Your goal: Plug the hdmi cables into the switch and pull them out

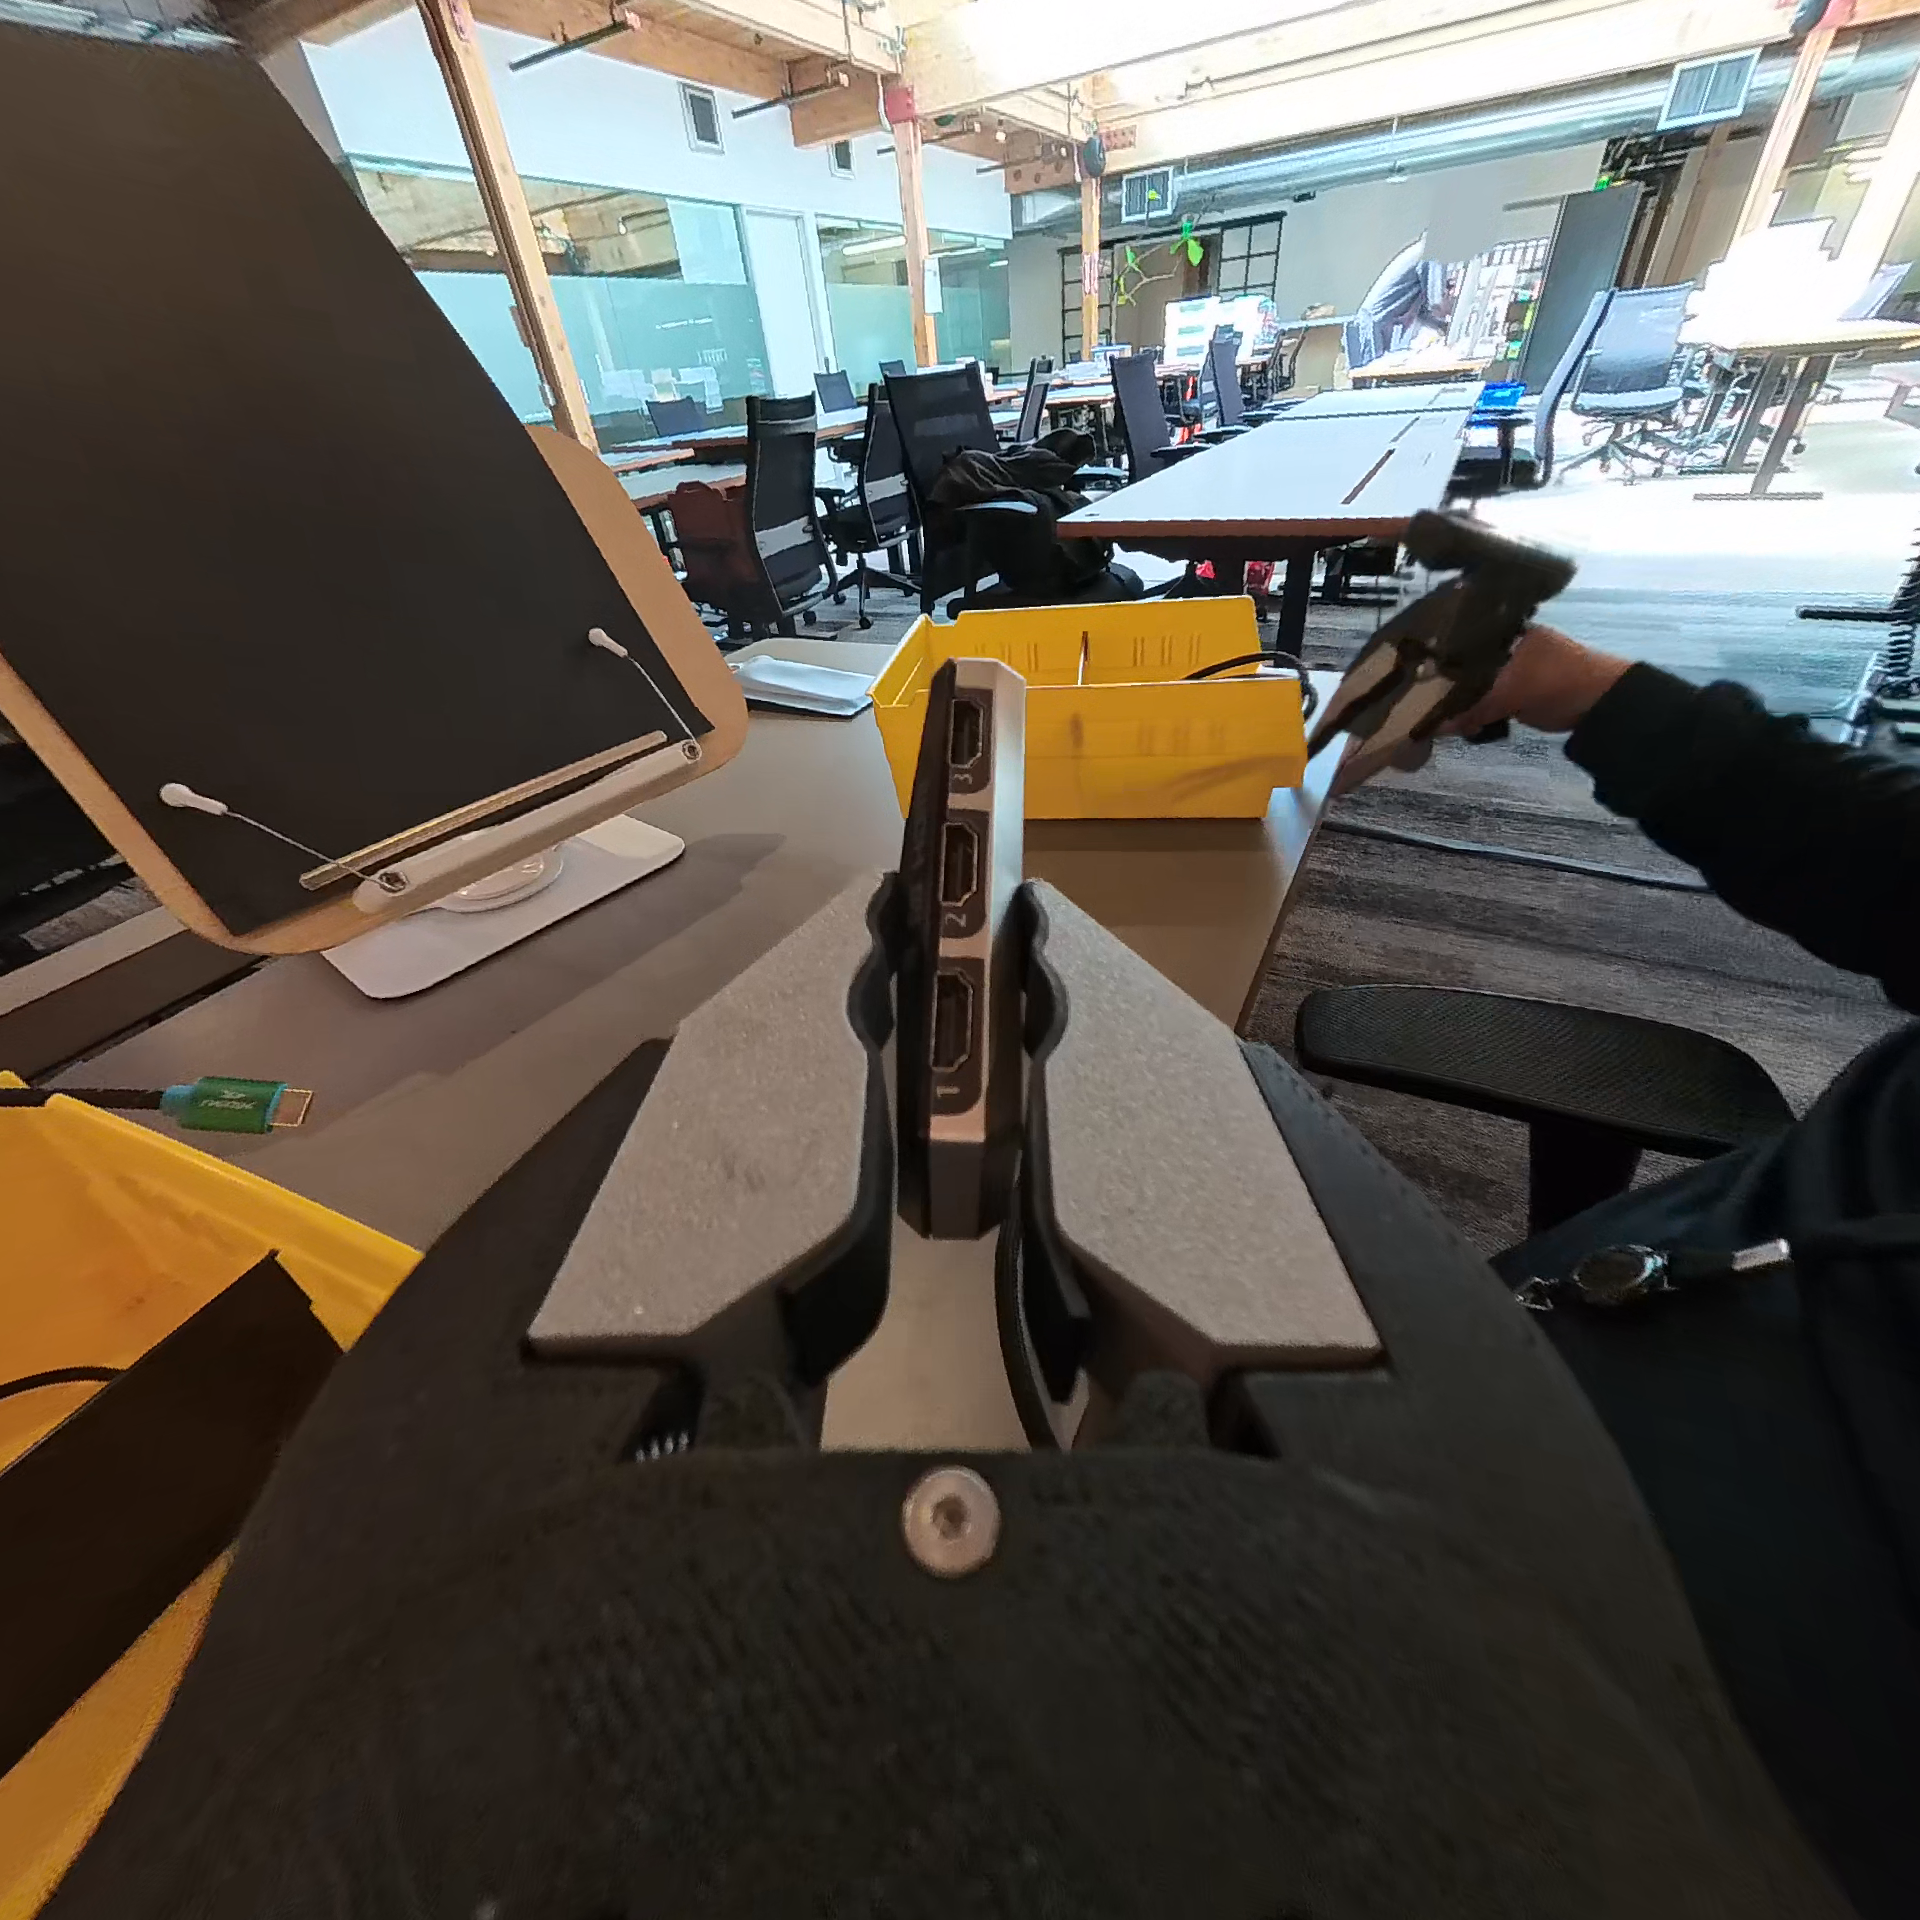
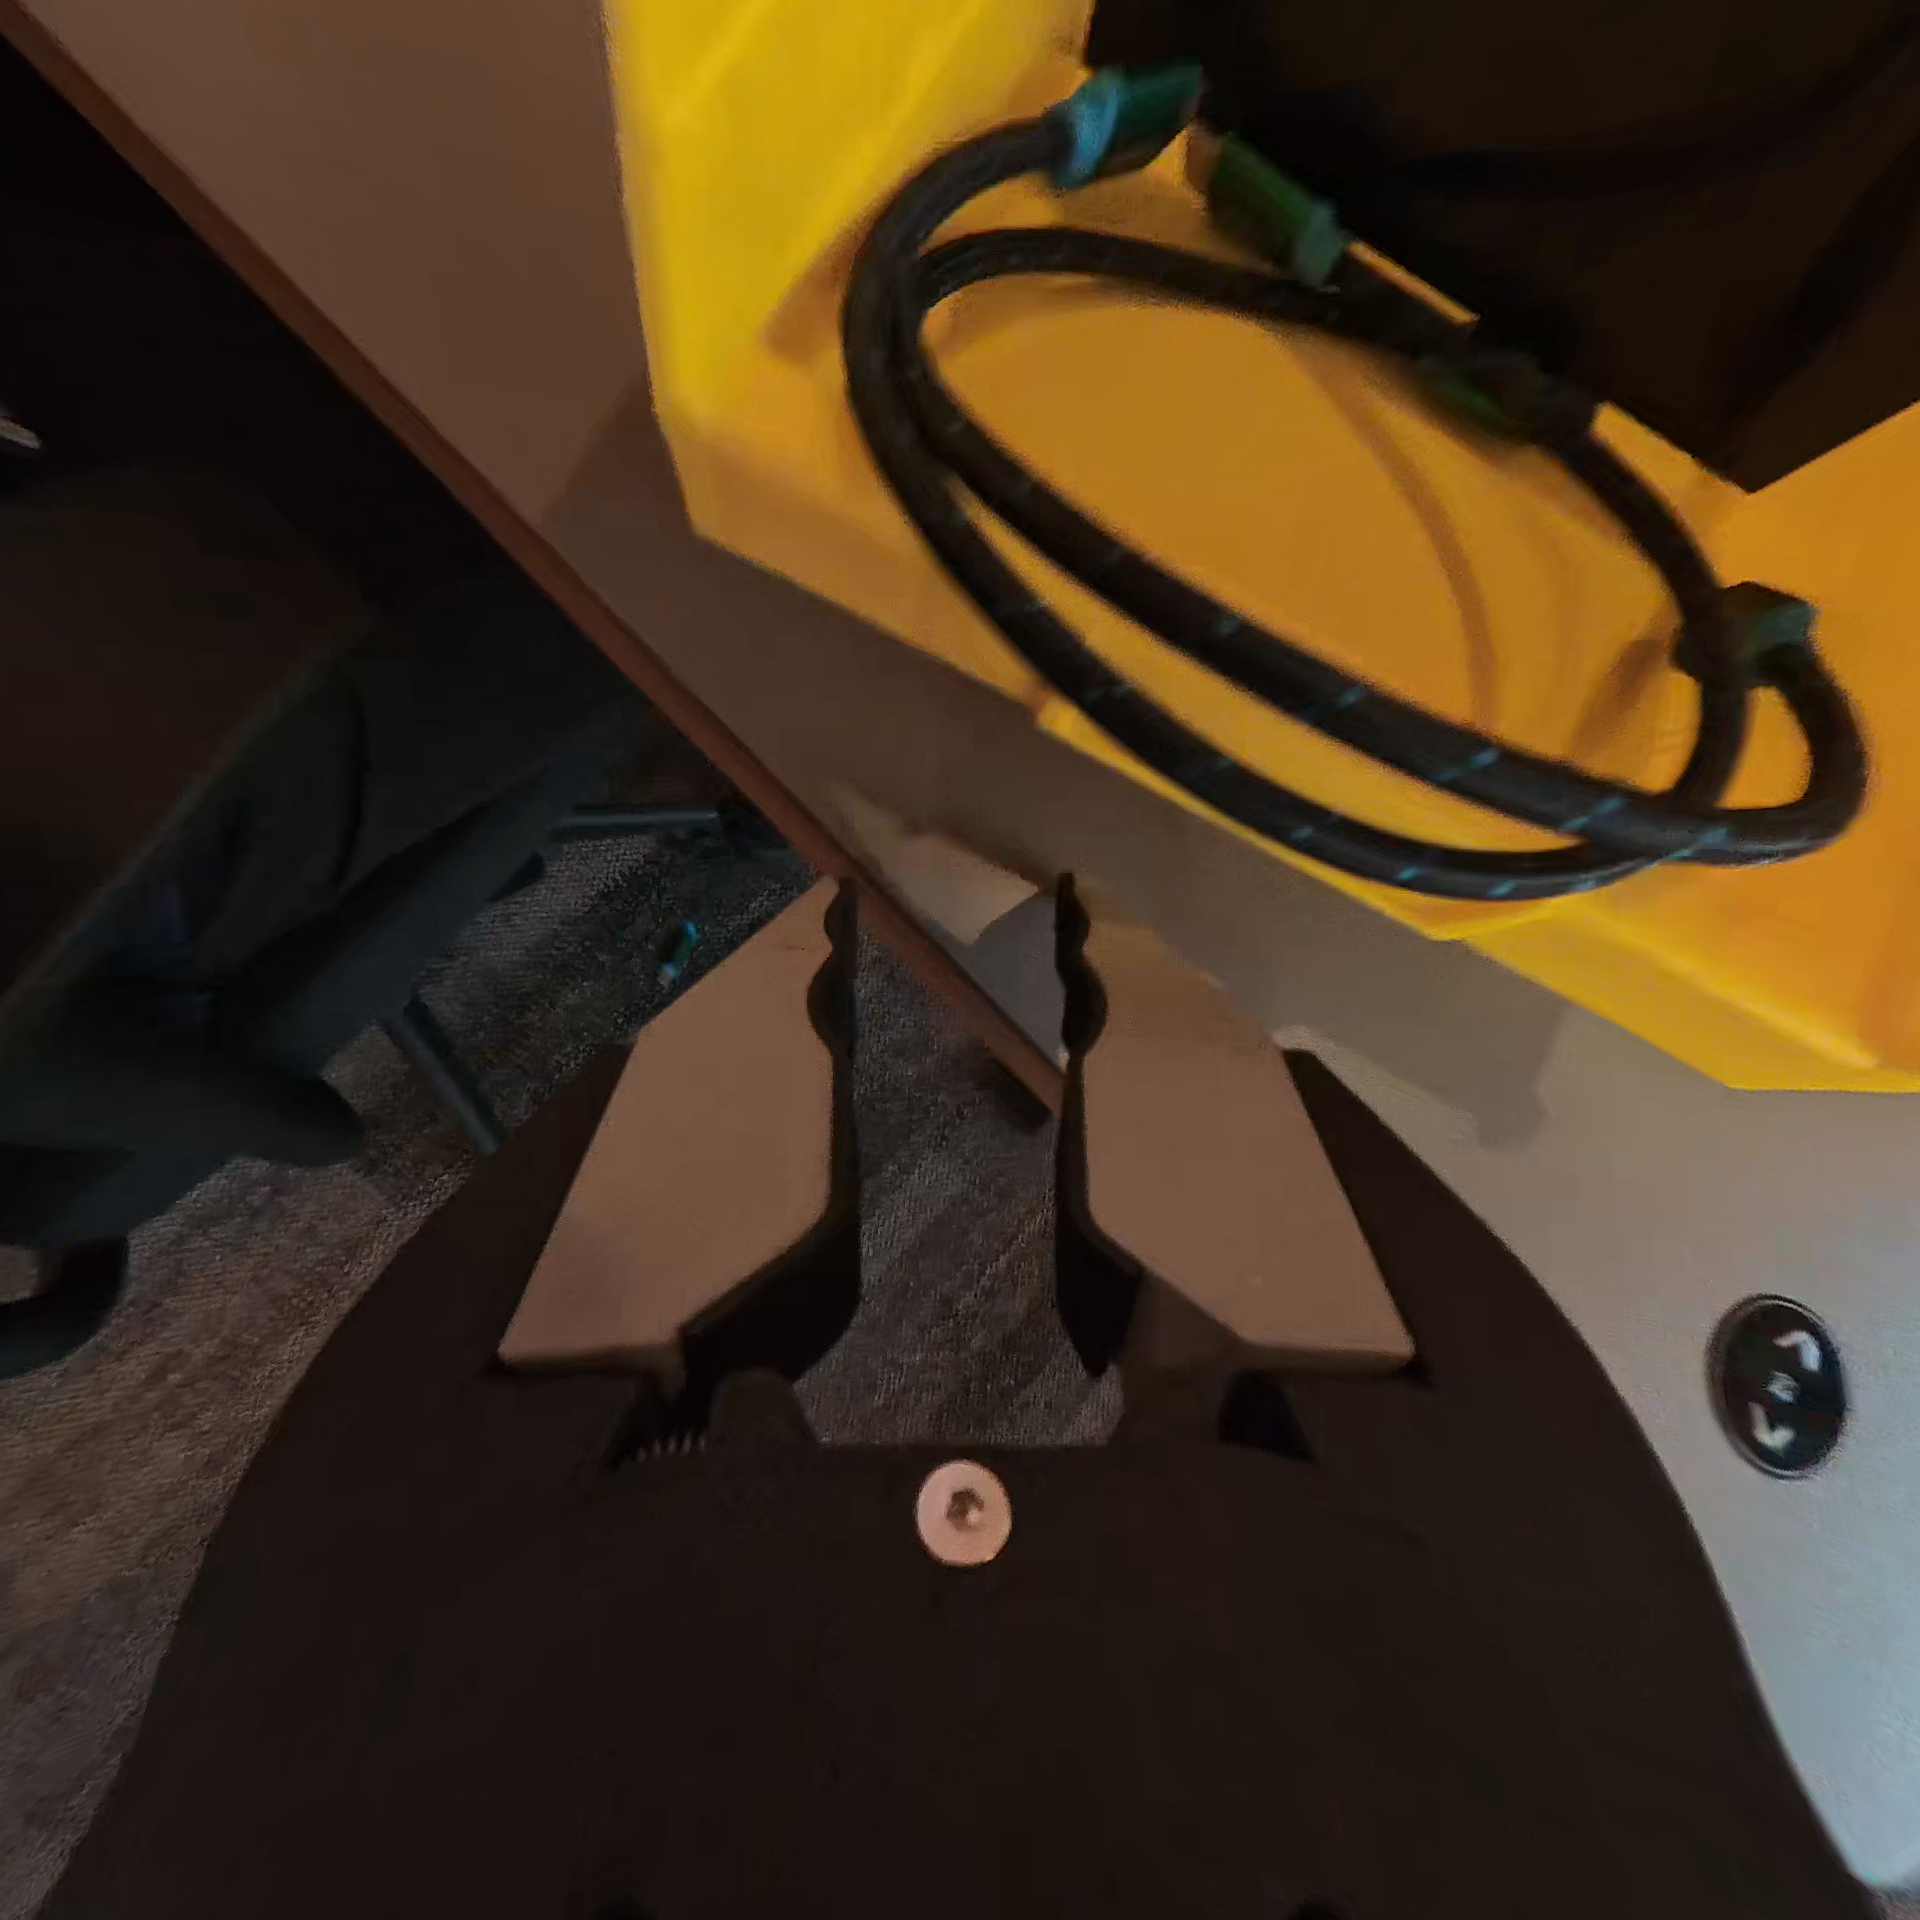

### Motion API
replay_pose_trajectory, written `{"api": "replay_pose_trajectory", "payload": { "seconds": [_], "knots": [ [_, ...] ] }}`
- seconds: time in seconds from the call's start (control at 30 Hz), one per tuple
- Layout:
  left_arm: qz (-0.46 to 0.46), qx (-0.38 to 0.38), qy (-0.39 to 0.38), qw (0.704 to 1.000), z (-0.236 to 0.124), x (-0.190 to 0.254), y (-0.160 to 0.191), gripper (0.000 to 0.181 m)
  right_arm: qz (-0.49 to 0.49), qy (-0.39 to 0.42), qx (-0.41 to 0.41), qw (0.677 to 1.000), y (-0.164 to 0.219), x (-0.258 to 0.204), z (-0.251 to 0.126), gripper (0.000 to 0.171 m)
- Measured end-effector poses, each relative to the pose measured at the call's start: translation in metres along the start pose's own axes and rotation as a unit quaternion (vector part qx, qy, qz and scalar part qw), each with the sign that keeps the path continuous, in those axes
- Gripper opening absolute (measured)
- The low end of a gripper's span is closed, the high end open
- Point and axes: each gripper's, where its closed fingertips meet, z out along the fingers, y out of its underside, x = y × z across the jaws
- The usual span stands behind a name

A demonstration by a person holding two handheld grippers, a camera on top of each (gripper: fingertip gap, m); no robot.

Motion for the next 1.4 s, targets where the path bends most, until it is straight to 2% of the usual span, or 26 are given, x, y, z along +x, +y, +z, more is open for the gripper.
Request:
{"api": "replay_pose_trajectory", "payload": {
  "seconds": [0.07,0.17,0.3,0.4,0.43,0.47,0.57,0.63,0.7,0.77,0.83,0.9,1.0,1.1,1.17,1.27,1.4],
  "knots": [
    [-0.001,-0.001,0.006,1.0,0.001,0.004,0.004,0.019,0.008,-0.011,0.051,0.999,-0.002,-0.008,-0.001,0.032],
    [0.0,-0.017,0.024,1.0,0.006,0.012,0.012,0.019,0.07,-0.003,0.113,0.991,0.009,0.003,-0.017,0.051],
    [0.013,-0.016,0.022,1.0,0.025,0.014,0.009,0.019,0.131,0.012,0.204,0.97,0.029,0.019,-0.026,0.054],
    [0.035,-0.007,0.041,0.999,0.045,0.021,-0.001,0.019,0.145,0.036,0.31,0.939,0.038,0.034,-0.034,0.048],
    [0.041,-0.007,0.048,0.998,0.053,0.022,-0.002,0.019,0.162,0.052,0.344,0.923,0.045,0.042,-0.04,0.052],
    [0.04,-0.011,0.054,0.998,0.063,0.021,-0.001,0.019,0.182,0.06,0.386,0.902,0.052,0.049,-0.049,0.06],
    [0.026,-0.027,0.07,0.997,0.091,0.012,0.001,0.019,0.24,0.071,0.484,0.838,0.093,0.062,-0.069,0.055],
    [0.015,-0.028,0.089,0.996,0.109,0.006,0.001,0.019,0.284,0.11,0.467,0.83,0.145,0.069,-0.058,0.058],
    [0.008,-0.016,0.104,0.994,0.127,-0.001,-0.001,0.019,0.329,0.159,0.412,0.835,0.207,0.068,-0.027,0.07],
    [-0.016,-0.011,0.103,0.995,0.143,-0.015,0.002,0.019,0.379,0.162,0.329,0.849,0.267,0.049,0.028,0.071],
    [-0.042,-0.009,0.097,0.994,0.158,-0.03,0.007,0.019,0.428,0.128,0.251,0.859,0.316,0.016,0.092,0.07],
    [-0.071,-0.009,0.098,0.993,0.173,-0.041,0.013,0.019,0.467,0.104,0.178,0.86,0.358,-0.018,0.157,0.06],
    [-0.092,0.002,0.114,0.989,0.196,-0.048,0.013,0.019,0.511,0.084,0.089,0.851,0.409,-0.068,0.244,0.061],
    [-0.11,-0.01,0.123,0.986,0.215,-0.047,0.017,0.019,0.559,0.059,0.03,0.826,0.443,-0.112,0.309,0.057],
    [-0.114,-0.03,0.125,0.985,0.224,-0.043,0.023,0.019,0.588,0.046,0.015,0.807,0.449,-0.129,0.329,0.054],
    [-0.105,-0.048,0.135,0.984,0.228,-0.031,0.028,0.019,0.598,0.031,0.028,0.8,0.437,-0.127,0.325,0.056],
    [-0.109,-0.032,0.16,0.981,0.222,-0.022,0.036,0.019,0.567,0.015,0.007,0.824,0.426,-0.113,0.304,0.06]
  ]
}}
